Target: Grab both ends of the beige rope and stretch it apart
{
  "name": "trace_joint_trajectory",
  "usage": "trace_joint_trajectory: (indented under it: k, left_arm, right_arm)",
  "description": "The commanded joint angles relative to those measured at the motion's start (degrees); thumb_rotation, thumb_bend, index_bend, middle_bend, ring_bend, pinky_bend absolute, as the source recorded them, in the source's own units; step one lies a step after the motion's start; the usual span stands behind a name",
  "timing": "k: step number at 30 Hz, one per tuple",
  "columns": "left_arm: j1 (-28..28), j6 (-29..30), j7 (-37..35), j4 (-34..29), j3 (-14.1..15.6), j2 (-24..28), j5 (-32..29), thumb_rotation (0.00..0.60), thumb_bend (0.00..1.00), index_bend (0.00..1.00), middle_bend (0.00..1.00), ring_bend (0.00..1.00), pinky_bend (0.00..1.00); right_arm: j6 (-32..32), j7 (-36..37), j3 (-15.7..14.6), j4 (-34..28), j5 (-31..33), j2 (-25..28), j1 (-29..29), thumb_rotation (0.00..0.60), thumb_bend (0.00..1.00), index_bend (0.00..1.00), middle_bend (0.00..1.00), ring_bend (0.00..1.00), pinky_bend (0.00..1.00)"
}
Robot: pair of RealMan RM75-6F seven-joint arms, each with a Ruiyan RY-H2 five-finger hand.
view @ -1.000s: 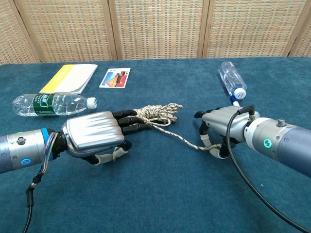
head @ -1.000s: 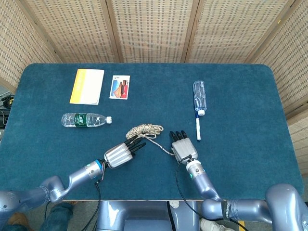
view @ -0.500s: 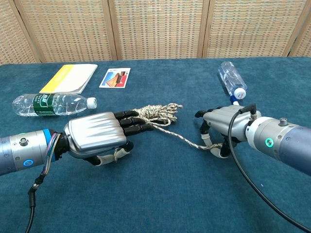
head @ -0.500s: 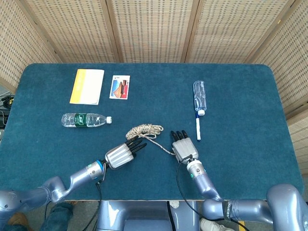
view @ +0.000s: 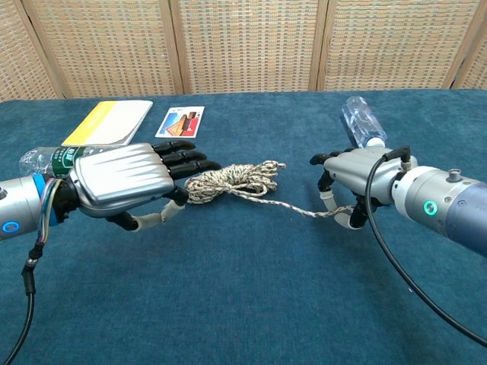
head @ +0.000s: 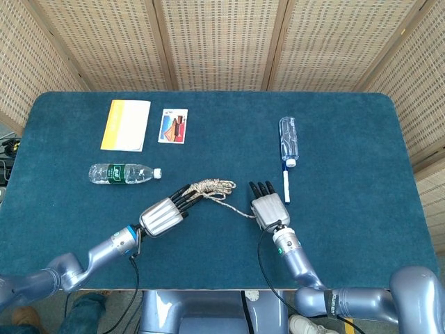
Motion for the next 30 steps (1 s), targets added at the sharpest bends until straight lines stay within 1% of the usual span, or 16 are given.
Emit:
trace_joint_trajectory:
  k: [1,7,10,19,25,30]
  left_arm:
    - [0.91,1.20,-0.31,-0.55,-0.10,2.06,-0.59,0.600,0.50,0.74,0.00,0.00,0.00]
    - [2.60,3.16,-0.86,-0.06,-0.37,6.62,-1.82,0.600,0.50,0.74,0.00,0.00,0.00]
    - [4.14,4.98,-1.88,1.30,-0.70,8.83,-2.83,0.600,0.50,0.74,0.00,0.00,0.00]
    - [6.55,7.12,-4.56,4.64,-0.27,10.55,-3.41,0.600,0.50,0.74,0.00,0.00,0.00]
    - [8.24,8.41,-6.57,6.68,0.09,11.66,-3.73,0.600,0.50,0.74,0.00,0.00,0.00]
    - [9.21,9.22,-8.08,7.97,0.25,11.37,-3.73,0.600,0.50,0.74,0.00,0.00,0.00]
  right_arm:
    - [0.85,0.40,-0.10,0.30,-0.95,0.72,-0.54,0.600,0.45,0.69,0.00,0.00,0.00]
    - [2.50,1.28,0.00,0.14,-2.13,2.96,-2.01,0.600,0.46,0.69,0.00,0.00,0.00]
    - [3.78,1.62,-0.09,0.56,-2.12,4.81,-3.38,0.600,0.46,0.69,0.00,0.00,0.00]
    - [5.07,2.07,-1.27,2.53,-3.87,7.64,-5.97,0.600,0.46,0.69,0.00,0.00,0.00]
    - [4.94,3.90,-1.05,3.63,-4.10,9.84,-7.85,0.600,0.46,0.69,0.00,0.00,0.00]
    - [4.68,4.58,-1.07,3.75,-4.56,10.89,-8.92,0.600,0.46,0.69,0.00,0.00,0.00]
